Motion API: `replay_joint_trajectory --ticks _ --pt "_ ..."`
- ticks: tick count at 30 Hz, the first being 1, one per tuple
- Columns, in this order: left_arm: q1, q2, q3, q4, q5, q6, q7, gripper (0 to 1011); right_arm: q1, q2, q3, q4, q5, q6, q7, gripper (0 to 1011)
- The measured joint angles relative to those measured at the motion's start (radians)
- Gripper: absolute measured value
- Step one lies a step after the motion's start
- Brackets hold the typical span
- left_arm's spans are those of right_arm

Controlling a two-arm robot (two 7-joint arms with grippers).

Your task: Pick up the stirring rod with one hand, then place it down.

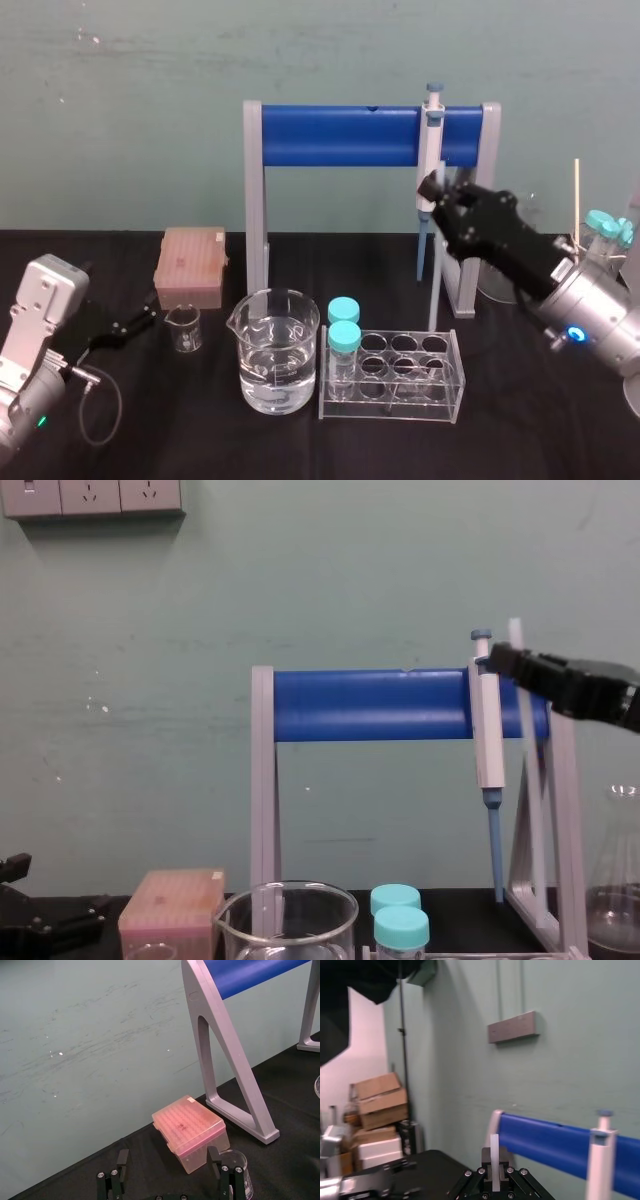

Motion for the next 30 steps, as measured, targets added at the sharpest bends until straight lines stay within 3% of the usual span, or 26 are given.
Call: replay_joint_trajectory --ticks 16,30 --pt "0.000 0.000 0.000 0.000 0.000 0.000 0.000 1000 0.015 0.004 -0.079 0.075 0.050 -0.001 0.065 71" --pt "0.000 0.000 0.000 0.000 0.000 0.000 0.000 1000 0.052 -0.030 -0.108 0.159 0.012 -0.080 0.076 71"
